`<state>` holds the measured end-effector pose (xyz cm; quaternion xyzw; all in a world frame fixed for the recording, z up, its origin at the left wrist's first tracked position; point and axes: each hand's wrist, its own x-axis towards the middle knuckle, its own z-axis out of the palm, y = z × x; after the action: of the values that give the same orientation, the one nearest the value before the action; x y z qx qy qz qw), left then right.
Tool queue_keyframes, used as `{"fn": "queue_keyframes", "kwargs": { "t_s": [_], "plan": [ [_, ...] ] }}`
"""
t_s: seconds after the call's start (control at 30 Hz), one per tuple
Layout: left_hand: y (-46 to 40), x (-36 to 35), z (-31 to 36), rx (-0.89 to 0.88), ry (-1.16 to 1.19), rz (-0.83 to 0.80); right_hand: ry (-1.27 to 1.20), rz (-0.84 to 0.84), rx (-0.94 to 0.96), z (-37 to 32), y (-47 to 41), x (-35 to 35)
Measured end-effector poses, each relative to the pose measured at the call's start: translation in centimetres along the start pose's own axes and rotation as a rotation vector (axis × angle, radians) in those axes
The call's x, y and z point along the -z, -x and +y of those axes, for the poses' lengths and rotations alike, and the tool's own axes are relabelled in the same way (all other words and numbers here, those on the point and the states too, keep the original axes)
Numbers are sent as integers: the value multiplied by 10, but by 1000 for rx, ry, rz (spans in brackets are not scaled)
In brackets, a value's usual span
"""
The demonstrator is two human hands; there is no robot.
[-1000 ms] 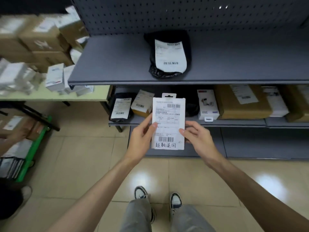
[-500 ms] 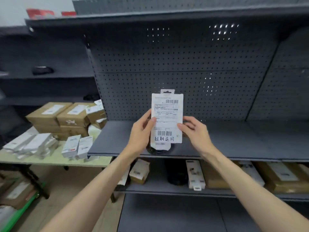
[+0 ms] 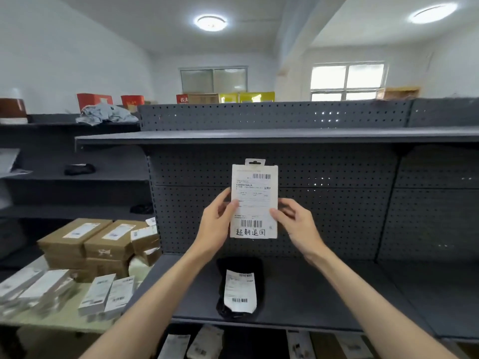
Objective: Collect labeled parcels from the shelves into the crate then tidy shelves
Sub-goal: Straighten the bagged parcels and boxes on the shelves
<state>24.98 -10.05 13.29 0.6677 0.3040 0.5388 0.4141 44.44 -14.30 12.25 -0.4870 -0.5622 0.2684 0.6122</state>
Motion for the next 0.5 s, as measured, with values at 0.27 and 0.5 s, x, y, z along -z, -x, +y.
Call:
{"fn": "queue_keyframes", "kwargs": {
  "t_s": [0.27,0.5],
  "plan": [
    [4,-9,-12,89,57,7,77,-33,-1,18,-3,6],
    [-10,-4,-23,124,93,26,114,-43,-6,25,-15,1]
  ]
}}
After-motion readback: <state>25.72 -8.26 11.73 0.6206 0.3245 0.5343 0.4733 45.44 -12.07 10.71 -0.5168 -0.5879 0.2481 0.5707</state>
